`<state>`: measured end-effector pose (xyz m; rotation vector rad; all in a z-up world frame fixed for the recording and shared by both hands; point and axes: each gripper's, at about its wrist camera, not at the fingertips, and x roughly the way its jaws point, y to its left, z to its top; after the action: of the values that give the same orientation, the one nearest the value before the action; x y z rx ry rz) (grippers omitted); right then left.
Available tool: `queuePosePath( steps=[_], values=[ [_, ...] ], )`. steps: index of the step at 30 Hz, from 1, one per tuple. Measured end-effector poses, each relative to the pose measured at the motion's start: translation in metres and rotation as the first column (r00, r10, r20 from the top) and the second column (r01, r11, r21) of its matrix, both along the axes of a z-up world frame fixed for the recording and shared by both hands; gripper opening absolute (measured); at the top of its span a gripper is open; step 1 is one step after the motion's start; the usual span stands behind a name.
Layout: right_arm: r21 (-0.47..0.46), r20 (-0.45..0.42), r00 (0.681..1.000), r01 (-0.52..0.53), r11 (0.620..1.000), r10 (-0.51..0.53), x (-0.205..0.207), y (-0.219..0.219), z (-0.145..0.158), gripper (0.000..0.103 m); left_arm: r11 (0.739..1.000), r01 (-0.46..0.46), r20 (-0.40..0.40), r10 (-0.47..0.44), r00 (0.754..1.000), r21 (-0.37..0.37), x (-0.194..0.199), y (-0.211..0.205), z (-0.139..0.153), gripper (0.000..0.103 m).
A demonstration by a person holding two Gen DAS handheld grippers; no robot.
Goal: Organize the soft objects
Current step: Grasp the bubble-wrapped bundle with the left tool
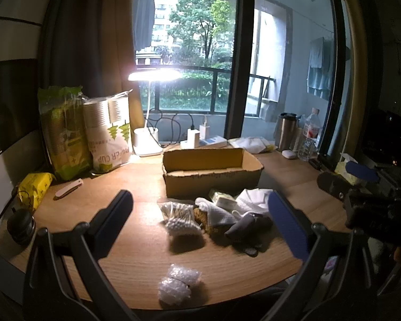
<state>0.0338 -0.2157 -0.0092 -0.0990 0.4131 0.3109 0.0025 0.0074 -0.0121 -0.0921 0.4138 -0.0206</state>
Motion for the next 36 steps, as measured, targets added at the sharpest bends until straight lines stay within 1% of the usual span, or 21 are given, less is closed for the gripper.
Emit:
queuePosePath(
  steps=[3,6,10,15,22,26,32,36],
  values=[
    [-0.004,-0.007,1.0,-0.005,1.0,0.004,0.001,0.002,-0.003,0.089,1.0,-0.002,-0.01,0.002,1.0,-0.001,0.002,0.0,-0.004,0.102],
    [-0.007,-0.027,1.0,-0.006,1.0,0.006,0.005,0.003,-0.01,0.089,1.0,-0.007,-0.038,0.007,0.999,-0.001,0.007,0.002,-0.012,0.102],
    [-0.017,-0.075,0.997,-0.007,1.0,0.005,0.016,0.005,-0.025,0.089,1.0,-0.009,-0.096,0.009,0.995,0.005,0.019,0.004,-0.029,0.102],
    [-0.03,-0.131,0.991,-0.012,0.999,0.008,0.029,0.009,-0.045,0.089,1.0,-0.002,-0.177,0.005,0.984,0.016,0.031,0.006,-0.054,0.102],
    [-0.05,-0.213,0.977,-0.014,0.999,0.004,0.045,0.013,-0.076,0.089,1.0,0.003,-0.296,0.001,0.955,0.012,0.045,0.011,-0.091,0.102],
    [-0.055,-0.256,0.967,-0.013,0.998,-0.002,0.051,0.01,-0.092,0.089,1.0,0.01,-0.36,-0.008,0.933,0.003,0.05,0.011,-0.109,0.102],
    [-0.061,-0.301,0.953,-0.011,0.998,-0.008,0.059,0.009,-0.109,0.089,1.0,0.019,-0.417,-0.016,0.909,0.004,0.055,0.01,-0.127,0.102],
    [-0.064,-0.323,0.946,-0.014,0.998,-0.007,0.063,0.01,-0.117,0.089,1.0,0.021,-0.46,-0.013,0.888,0.011,0.06,0.009,-0.139,0.102]
  ],
)
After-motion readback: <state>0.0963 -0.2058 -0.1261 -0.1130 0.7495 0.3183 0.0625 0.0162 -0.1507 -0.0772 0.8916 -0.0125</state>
